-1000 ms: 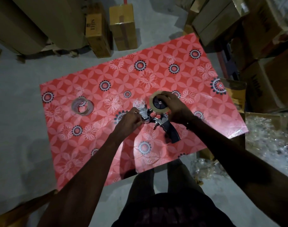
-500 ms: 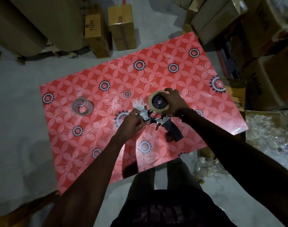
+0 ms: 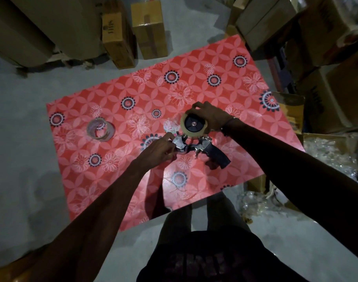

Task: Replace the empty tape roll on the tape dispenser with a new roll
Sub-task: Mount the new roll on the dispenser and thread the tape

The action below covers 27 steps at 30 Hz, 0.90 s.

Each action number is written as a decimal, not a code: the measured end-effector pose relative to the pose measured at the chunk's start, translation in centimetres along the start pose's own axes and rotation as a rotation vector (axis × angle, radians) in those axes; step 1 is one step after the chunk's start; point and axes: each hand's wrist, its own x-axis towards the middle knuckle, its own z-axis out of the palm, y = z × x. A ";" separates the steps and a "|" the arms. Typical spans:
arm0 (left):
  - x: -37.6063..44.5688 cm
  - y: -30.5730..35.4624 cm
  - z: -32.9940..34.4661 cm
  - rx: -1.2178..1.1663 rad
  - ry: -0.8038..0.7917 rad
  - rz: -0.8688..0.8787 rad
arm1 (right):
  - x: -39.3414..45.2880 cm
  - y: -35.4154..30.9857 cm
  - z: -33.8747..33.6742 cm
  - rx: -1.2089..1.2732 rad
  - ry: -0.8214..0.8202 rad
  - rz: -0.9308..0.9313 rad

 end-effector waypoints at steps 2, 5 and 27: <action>0.0 0.0 0.1 0.005 -0.011 0.006 | 0.3 0.0 -0.2 -0.020 -0.016 -0.034; -0.1 -0.1 0.3 -0.036 0.001 -0.013 | -0.2 -0.6 -0.3 0.015 0.015 -0.071; -1.4 1.4 2.1 -0.154 0.107 -0.158 | -10.2 -3.1 9.4 0.576 0.388 0.210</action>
